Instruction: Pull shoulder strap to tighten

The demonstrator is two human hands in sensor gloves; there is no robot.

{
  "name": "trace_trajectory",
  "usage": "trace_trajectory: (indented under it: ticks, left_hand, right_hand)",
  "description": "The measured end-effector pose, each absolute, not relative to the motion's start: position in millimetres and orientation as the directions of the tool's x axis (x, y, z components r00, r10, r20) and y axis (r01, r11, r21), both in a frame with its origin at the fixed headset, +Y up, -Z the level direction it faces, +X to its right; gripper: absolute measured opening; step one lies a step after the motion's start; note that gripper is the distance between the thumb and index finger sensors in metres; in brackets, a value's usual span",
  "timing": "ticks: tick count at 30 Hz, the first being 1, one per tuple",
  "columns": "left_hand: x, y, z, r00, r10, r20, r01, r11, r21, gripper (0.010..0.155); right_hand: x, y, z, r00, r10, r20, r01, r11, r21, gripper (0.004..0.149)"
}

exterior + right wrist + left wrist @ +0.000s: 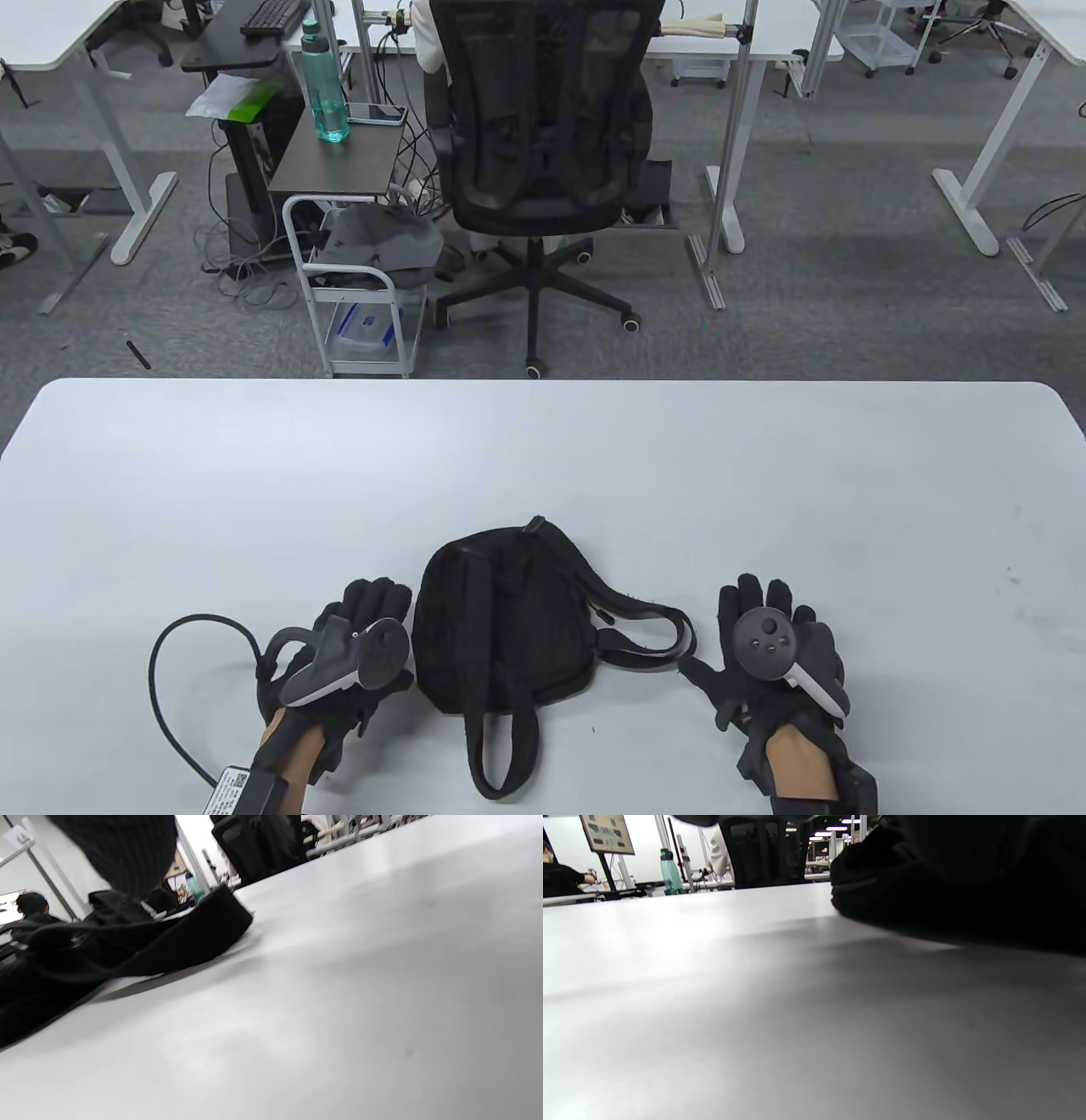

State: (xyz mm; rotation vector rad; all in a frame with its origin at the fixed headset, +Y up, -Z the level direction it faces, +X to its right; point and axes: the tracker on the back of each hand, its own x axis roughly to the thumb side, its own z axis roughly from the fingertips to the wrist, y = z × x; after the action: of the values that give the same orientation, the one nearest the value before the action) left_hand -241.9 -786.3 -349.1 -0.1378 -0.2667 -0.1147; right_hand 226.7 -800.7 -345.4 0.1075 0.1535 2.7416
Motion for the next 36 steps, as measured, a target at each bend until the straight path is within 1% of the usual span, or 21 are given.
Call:
trace_trajectory:
  ticks: [1,3,6,12,21,32,36]
  left_hand:
    - [-242.4,-785.6,-349.7,0.958,-0.097,0.271,0.131,0.985,-0.110,0.100]
    - [-243.6,-784.1,-350.7,0.961,-0.092,0.262,0.122,0.987,-0.103,0.100]
    - [-246.6,-785.8,-354.5,0.964,-0.074,0.255,0.103,0.989,-0.102,0.100]
    - [-254.6,-793.7,-360.4,0.969,-0.082,0.232,0.115,0.985,-0.130,0.101]
    - [-261.8,-800.1,-365.6,0.974,-0.052,0.222,0.087,0.985,-0.151,0.100]
    - [-249.9,-809.1,-367.2,0.957,-0.129,0.258,0.176,0.970,-0.170,0.099]
    - [-247.4,-809.1,-365.5,0.956,-0.127,0.265,0.175,0.971,-0.166,0.099]
  right_hand:
    - [228.6,-802.8,-345.4,-0.920,0.388,0.048,-0.381,-0.918,0.110,0.096]
    - [230.0,-805.4,-344.9,-0.933,0.360,0.018,-0.353,-0.922,0.156,0.096]
    - [228.5,-807.5,-345.3,-0.950,0.313,0.021,-0.305,-0.939,0.160,0.096]
    - [224.1,-812.3,-347.7,-0.951,0.308,0.032,-0.299,-0.939,0.170,0.097]
    - [222.0,-814.2,-350.6,-0.945,0.323,0.049,-0.312,-0.937,0.158,0.097]
    - [219.6,-812.2,-350.4,-0.938,0.340,0.070,-0.328,-0.933,0.144,0.095]
    - [217.0,-811.8,-349.9,-0.940,0.331,0.077,-0.318,-0.937,0.144,0.095]
